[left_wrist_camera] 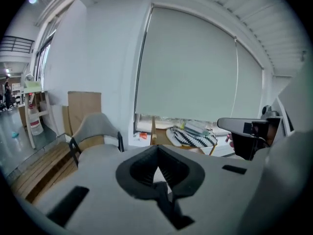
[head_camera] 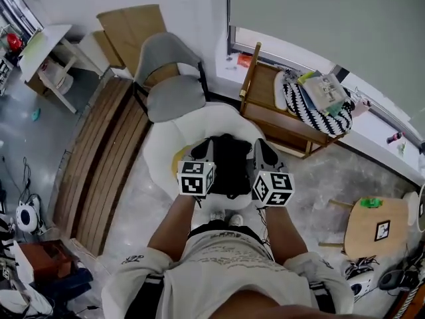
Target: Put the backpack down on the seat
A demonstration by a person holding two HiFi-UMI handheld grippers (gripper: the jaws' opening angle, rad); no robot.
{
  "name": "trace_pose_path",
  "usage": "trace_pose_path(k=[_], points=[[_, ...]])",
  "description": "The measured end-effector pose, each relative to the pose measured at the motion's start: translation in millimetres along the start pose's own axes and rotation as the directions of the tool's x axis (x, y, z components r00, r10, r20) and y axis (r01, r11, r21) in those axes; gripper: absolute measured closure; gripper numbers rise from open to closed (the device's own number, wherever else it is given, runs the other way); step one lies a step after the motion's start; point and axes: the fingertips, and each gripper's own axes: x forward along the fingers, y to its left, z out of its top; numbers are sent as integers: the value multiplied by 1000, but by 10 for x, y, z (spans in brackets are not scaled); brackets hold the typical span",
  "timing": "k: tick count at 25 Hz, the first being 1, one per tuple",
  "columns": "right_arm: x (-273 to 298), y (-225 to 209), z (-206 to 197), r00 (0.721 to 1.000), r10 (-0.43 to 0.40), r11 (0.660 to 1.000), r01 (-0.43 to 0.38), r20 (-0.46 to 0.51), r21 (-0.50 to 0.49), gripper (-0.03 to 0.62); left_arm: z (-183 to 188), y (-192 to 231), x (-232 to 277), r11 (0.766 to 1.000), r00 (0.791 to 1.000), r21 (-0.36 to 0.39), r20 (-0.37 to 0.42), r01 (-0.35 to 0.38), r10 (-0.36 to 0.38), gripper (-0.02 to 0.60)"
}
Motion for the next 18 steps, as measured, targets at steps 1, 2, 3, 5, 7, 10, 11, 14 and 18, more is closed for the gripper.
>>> trace_pose_path(k=[1, 2, 3, 5, 7, 10, 11, 14, 18], points=[[-52, 51, 151, 1000, 4, 1000, -4, 26, -25, 568, 153, -17, -86, 1000, 1000, 1, 29, -5, 5, 560], [-104, 98, 301, 999, 7, 999, -5, 51, -49, 568, 310, -39, -173, 1000, 998, 4, 58, -7, 6, 560], [-153, 138, 446, 997, 9, 998, -4, 75, -70, 568, 471, -68, -259, 1000, 996, 9, 89, -6, 5, 560], [-235, 191, 699, 994, 13, 996, -3, 111, -88, 568, 788, -149, -425, 999, 988, 39, 153, -5, -1, 560], [-317, 221, 879, 990, 19, 996, -6, 139, -88, 568, 1036, -235, -570, 996, 978, 83, 209, -12, -5, 560], [-455, 227, 1014, 985, 17, 995, 0, 171, -99, 568, 1189, -324, -695, 993, 970, 115, 244, -13, -16, 560], [-499, 224, 1039, 984, 13, 995, 6, 179, -105, 568, 1200, -334, -717, 994, 969, 112, 246, -9, -19, 560], [-570, 201, 1094, 981, -7, 993, 29, 194, -110, 568, 1223, -341, -750, 996, 968, 93, 251, 4, -28, 560], [-608, 186, 1142, 979, -22, 993, 45, 203, -106, 568, 1265, -396, -758, 995, 967, 103, 253, 18, -43, 560]])
